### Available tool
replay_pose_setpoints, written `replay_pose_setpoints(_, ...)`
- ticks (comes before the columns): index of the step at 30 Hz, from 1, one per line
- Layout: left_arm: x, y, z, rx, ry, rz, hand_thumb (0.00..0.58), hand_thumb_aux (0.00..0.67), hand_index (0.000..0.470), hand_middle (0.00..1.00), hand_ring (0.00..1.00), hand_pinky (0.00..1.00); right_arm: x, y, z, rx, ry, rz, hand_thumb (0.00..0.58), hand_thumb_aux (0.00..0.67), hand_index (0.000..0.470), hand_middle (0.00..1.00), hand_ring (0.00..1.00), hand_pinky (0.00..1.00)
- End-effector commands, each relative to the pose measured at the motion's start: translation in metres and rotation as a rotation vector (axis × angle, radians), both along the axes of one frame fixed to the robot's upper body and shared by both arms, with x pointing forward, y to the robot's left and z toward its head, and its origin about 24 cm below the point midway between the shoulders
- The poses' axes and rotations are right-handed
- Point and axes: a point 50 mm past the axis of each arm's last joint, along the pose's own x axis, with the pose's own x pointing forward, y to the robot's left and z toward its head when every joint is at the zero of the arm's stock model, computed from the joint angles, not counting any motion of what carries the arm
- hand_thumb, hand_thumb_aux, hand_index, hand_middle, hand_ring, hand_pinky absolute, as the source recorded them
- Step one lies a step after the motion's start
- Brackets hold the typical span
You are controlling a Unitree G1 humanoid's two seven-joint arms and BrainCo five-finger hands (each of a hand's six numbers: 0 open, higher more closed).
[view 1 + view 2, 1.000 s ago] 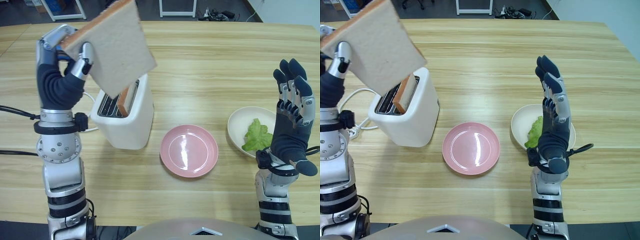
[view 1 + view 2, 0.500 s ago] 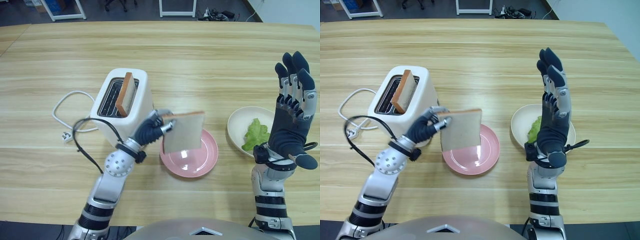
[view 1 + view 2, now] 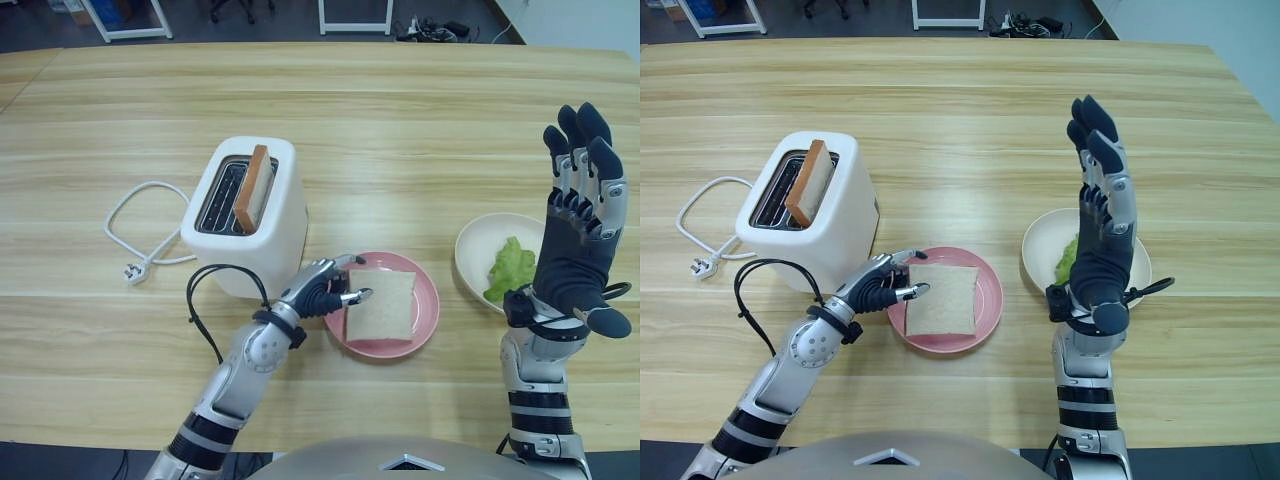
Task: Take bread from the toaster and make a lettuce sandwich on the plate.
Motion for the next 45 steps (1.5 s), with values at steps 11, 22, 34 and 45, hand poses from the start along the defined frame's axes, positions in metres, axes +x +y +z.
replay_pose_setpoints(11,0.006,0.008,0.060,-0.212,-0.542,0.124,0.000,0.000,0.000,0.00,0.00,0.00,0.011,-0.031,-0.002,-0.110,0.075,-0.209,0.000,0.000,0.000,0.00,0.00,0.00)
replay_pose_setpoints(22,-0.023,0.040,0.126,-0.530,-0.929,0.169,0.000,0.000,0.000,0.00,0.00,0.00,0.038,-0.170,-0.064,-1.400,0.289,-1.029,0.000,0.000,0.000,0.00,0.00,0.00)
replay_pose_setpoints(34,-0.031,0.052,0.127,-0.563,-0.940,0.204,0.000,0.000,0.000,0.00,0.00,0.00,0.047,-0.180,-0.078,-1.703,0.209,-0.835,0.000,0.000,0.000,0.00,0.00,0.00)
replay_pose_setpoints(45,-0.030,0.053,0.122,-0.527,-0.891,0.193,0.000,0.000,0.000,0.00,0.00,0.00,0.053,-0.178,-0.103,-1.798,0.240,-0.738,0.000,0.000,0.000,0.00,0.00,0.00)
